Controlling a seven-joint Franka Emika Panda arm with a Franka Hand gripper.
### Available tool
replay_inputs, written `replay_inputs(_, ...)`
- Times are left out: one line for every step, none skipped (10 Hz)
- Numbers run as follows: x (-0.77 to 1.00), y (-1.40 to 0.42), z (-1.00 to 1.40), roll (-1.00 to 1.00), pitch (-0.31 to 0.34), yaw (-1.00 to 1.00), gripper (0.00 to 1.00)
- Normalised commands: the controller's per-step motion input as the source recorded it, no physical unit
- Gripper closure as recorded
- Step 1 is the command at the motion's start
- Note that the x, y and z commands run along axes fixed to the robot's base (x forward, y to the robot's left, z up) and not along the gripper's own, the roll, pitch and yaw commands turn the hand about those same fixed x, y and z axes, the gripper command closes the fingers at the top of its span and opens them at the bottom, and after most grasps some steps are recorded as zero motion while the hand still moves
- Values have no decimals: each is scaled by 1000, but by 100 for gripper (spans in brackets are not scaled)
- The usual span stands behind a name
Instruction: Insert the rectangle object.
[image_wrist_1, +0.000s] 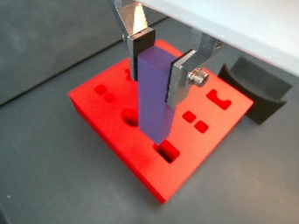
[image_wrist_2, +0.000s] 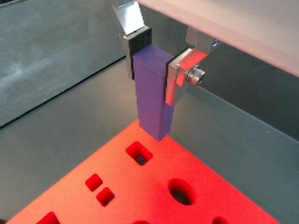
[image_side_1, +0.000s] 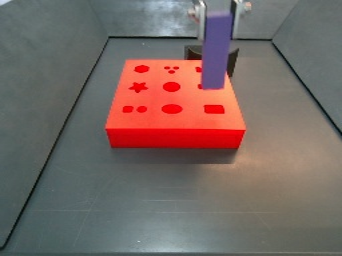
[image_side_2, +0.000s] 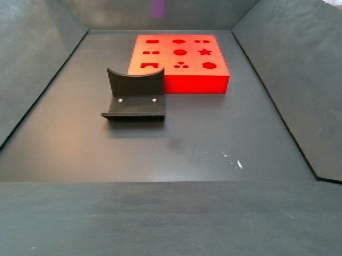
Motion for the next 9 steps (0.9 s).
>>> replay_inputs(1000, 0, -406, 257, 0, -3, 100)
replay_inputs(940, 0, -471, 337, 11, -49, 100)
replay_inputs(777, 0, -483, 367, 44, -143, 100)
replay_inputs(589, 0, -440, 309, 86, -163, 100)
replay_inputs(277, 0, -351, 150, 100, -146, 100)
replay_inputs(0, 106, -303, 0, 59, -71, 100)
replay_inputs(0, 191, -180, 0, 37, -123, 100)
replay_inputs(-143, 317, -166, -77, 0, -97, 100)
replay_inputs(-234, 160, -103, -129, -24, -9, 100)
